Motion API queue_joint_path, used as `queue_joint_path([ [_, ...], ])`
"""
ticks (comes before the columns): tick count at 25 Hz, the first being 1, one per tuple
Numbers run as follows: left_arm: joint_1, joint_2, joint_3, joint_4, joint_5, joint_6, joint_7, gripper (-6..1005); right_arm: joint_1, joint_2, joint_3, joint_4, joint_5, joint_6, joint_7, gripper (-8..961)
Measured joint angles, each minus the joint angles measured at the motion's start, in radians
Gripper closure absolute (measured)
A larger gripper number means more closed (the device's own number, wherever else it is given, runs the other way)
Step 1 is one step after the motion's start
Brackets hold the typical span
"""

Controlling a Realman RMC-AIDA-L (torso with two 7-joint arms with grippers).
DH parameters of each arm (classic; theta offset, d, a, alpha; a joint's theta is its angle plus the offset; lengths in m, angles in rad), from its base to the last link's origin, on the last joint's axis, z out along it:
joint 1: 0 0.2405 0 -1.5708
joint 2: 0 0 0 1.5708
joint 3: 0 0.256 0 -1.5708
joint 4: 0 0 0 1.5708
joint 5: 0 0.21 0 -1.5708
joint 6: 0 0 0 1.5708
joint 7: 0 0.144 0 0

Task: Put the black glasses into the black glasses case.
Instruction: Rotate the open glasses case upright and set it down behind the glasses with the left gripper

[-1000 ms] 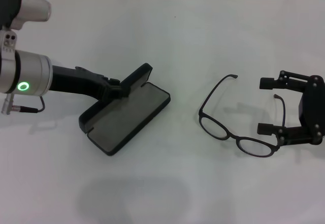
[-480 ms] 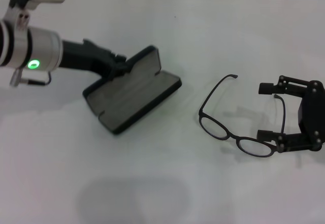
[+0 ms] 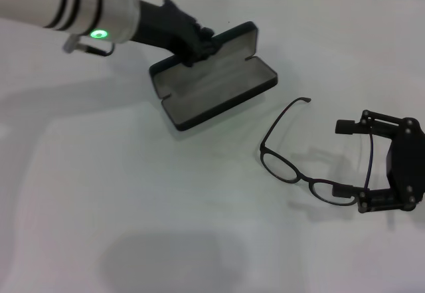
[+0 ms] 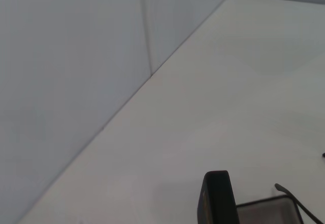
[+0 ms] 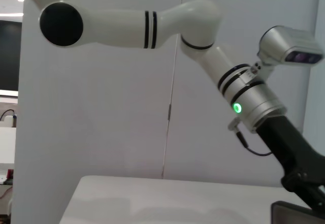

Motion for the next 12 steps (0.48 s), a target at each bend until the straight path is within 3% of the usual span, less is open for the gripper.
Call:
queue_joint_path([
  [8,-0.017,-0.001,0.262,-0.002,0.001,-0.193,0.087,792,-0.023,0.016,-0.002,0.005,-0.001,-0.001,-0.050,83],
  [12,-0.030,-0.001,0.294,-0.005,0.002,-0.201,0.115,788,-0.038,0.024,0.004,0.000,0.000,-0.001,-0.061,83],
])
